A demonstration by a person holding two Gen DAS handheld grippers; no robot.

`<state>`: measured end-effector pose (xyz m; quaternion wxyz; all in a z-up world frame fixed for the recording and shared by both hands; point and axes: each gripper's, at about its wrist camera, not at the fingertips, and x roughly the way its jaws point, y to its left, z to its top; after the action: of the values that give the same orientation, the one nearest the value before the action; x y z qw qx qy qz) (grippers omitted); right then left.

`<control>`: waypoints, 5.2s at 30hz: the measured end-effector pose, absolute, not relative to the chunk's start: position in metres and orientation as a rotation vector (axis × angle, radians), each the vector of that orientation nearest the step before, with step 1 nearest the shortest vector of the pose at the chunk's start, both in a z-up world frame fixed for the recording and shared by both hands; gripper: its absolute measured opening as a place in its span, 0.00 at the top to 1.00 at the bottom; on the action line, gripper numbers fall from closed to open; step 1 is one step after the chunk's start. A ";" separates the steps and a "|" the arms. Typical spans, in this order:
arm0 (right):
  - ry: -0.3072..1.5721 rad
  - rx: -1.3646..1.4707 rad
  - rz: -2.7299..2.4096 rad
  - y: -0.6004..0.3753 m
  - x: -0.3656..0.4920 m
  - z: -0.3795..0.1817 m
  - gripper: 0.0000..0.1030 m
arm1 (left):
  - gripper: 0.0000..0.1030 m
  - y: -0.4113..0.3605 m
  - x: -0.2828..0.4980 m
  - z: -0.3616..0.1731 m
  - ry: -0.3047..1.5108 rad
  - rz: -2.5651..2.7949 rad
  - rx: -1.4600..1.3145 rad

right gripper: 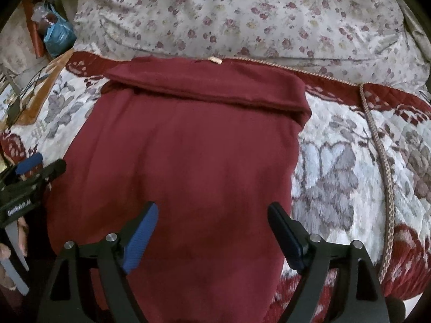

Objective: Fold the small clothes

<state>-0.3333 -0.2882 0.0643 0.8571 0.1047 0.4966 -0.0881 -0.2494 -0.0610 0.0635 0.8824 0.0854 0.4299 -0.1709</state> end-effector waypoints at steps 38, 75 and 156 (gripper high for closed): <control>1.122 0.427 -0.063 -0.348 -0.399 0.047 0.40 | 0.14 -0.011 -0.251 0.039 1.069 -0.366 0.245; 0.932 0.616 0.310 -0.339 -0.368 0.098 0.86 | 0.94 -0.006 -0.231 0.100 1.080 -0.544 0.104; 0.857 0.944 -0.087 -0.515 -0.112 0.013 0.78 | 0.48 -0.163 0.083 0.050 1.075 -0.392 0.063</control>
<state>-0.1124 -0.5145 0.0129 0.8026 0.4405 0.4001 -0.0406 0.0828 -0.1635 0.0501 0.8404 0.0298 0.5084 -0.1854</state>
